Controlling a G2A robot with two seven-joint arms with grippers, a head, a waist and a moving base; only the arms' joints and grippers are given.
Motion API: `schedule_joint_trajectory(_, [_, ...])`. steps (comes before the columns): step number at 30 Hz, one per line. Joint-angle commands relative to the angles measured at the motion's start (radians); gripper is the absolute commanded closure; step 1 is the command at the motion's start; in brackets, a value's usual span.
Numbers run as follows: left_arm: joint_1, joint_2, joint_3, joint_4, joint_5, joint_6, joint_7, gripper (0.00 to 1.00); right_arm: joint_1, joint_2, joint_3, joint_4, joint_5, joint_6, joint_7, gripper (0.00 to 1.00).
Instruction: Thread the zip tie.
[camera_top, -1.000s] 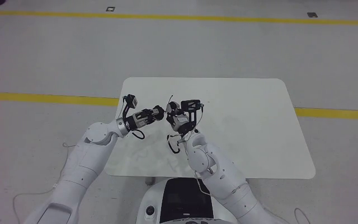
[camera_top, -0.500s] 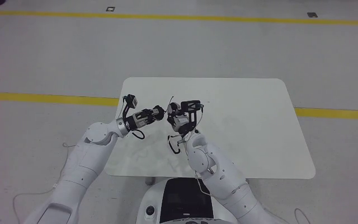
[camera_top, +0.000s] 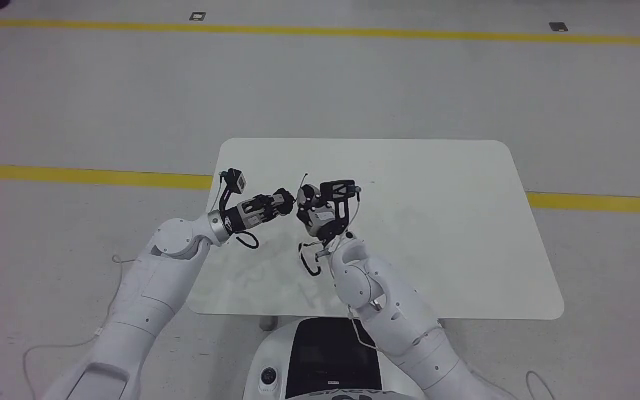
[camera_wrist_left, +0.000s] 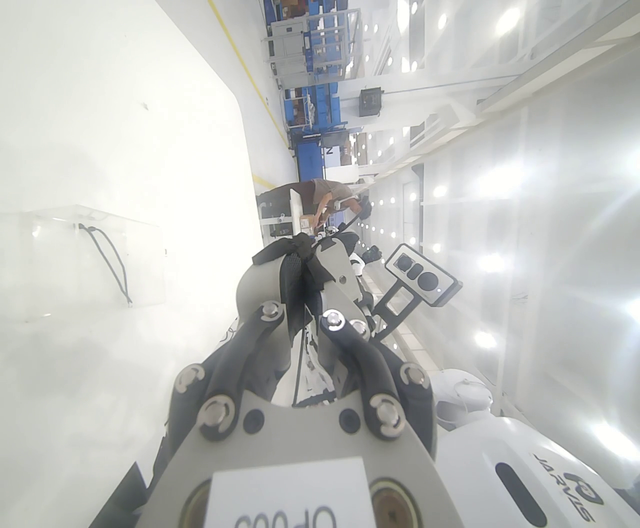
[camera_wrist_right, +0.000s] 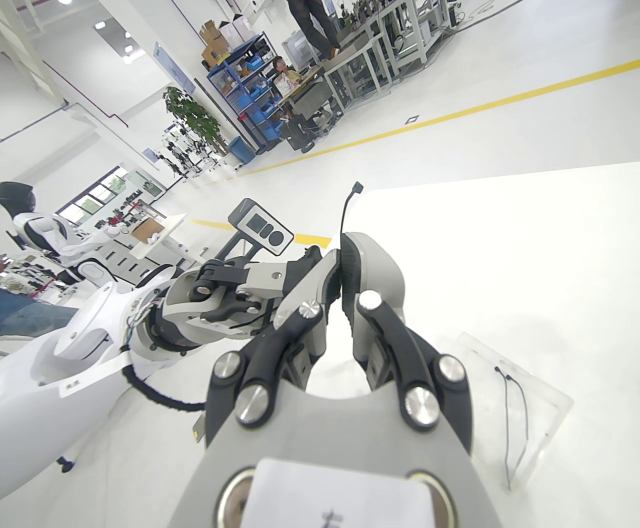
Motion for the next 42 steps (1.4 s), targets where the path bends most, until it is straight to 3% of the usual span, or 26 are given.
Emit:
schedule_joint_trajectory(1, [0.0, 0.0, 0.0, 0.0, 0.0, 0.0, 0.0, 1.0, 0.0, 0.0, 0.0, 0.0, -0.001, 0.001, -0.001, 1.0])
schedule_joint_trajectory(42, [0.0, 0.0, 0.0, 0.0, 0.0, 0.0, 0.0, 1.0, -0.003, 0.0, 0.007, 0.005, 0.004, -0.002, 0.009, 1.0])
